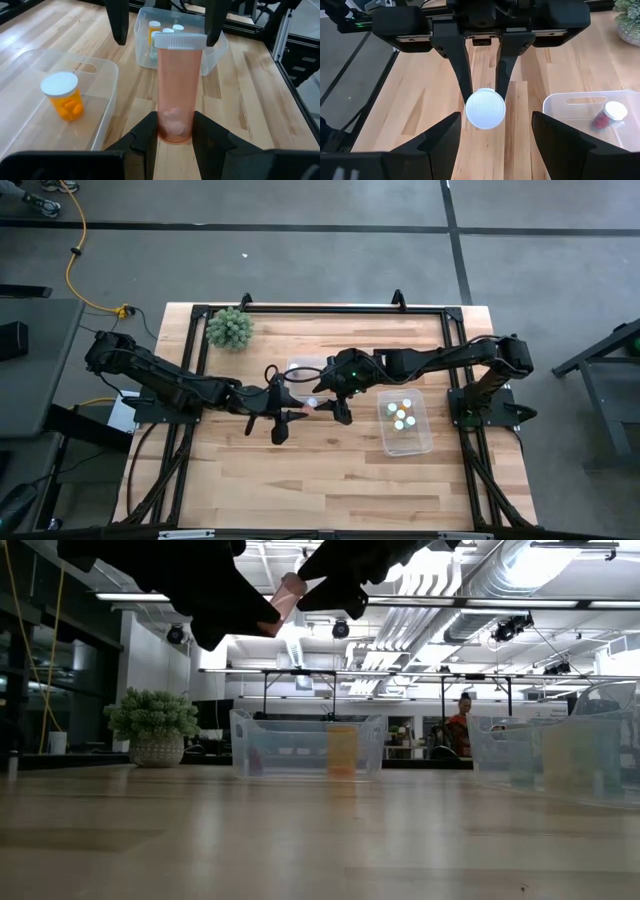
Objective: Pick and place medicine bottles into bin by pill shape (circle, oval)
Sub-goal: Put the pink tablet bottle into the bottom transparent bin
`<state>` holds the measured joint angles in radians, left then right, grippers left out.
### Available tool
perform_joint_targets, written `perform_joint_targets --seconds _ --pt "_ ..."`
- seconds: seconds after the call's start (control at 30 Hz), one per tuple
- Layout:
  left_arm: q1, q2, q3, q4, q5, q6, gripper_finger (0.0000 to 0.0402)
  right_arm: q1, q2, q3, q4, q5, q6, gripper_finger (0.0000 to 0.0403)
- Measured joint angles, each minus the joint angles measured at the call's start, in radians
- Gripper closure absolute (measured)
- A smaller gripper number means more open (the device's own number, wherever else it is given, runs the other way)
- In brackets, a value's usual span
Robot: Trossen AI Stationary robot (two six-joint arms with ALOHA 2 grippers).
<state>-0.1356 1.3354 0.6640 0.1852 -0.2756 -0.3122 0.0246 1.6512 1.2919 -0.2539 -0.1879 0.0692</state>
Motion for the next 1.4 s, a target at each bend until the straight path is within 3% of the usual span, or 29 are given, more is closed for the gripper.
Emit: perform_joint_targets --seconds 0.97,1.4 --pt "0.024 0.000 0.000 0.017 0.012 0.000 0.0311 -0.005 0.024 -0.001 0.042 -0.015 0.032 0.0169" --pt "0.025 0.000 0.000 0.013 0.012 0.001 0.0311 -0.005 0.024 -0.001 0.056 -0.016 0.036 0.0245"
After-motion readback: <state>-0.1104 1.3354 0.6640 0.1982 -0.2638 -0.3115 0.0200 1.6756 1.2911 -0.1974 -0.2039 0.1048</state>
